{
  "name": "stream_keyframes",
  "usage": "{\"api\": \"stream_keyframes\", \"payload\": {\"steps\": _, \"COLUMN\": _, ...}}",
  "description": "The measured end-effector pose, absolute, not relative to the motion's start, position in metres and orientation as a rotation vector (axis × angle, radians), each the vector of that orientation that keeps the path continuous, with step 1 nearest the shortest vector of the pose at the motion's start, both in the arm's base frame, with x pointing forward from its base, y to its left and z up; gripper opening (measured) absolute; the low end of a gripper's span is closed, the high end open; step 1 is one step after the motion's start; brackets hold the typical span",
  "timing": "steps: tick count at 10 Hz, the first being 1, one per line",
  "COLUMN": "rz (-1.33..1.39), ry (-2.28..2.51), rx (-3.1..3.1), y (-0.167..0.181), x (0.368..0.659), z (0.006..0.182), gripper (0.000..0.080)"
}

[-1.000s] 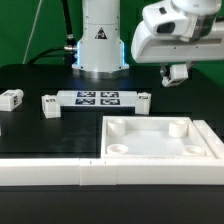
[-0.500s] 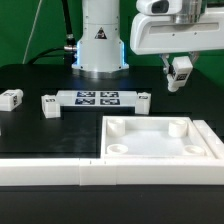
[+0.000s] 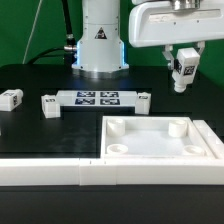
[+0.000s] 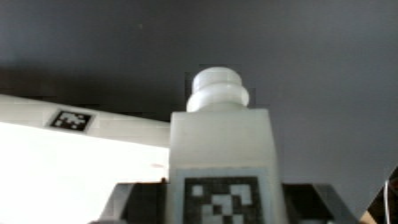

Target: Assemble one leg

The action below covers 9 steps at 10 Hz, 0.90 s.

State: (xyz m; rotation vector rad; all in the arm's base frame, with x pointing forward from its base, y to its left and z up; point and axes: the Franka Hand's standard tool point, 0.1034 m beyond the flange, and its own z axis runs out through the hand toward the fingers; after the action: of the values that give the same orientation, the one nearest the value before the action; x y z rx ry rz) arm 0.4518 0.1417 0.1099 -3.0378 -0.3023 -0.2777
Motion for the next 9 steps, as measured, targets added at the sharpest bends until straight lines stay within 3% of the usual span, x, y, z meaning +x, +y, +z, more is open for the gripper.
{"api": "stream_keyframes", "payload": {"steps": 3, "rz": -0.272, "ry": -0.318, "rx": -3.039, "y": 0.140, "x": 0.452, "z": 0.109, "gripper": 0.0287}}
{"api": "stream_keyframes", "payload": {"steps": 9, "rz": -0.335, "ry": -0.518, "rx": -3.006, "y": 0.131, "x": 0.547, "z": 0.118, "gripper": 0.0287}}
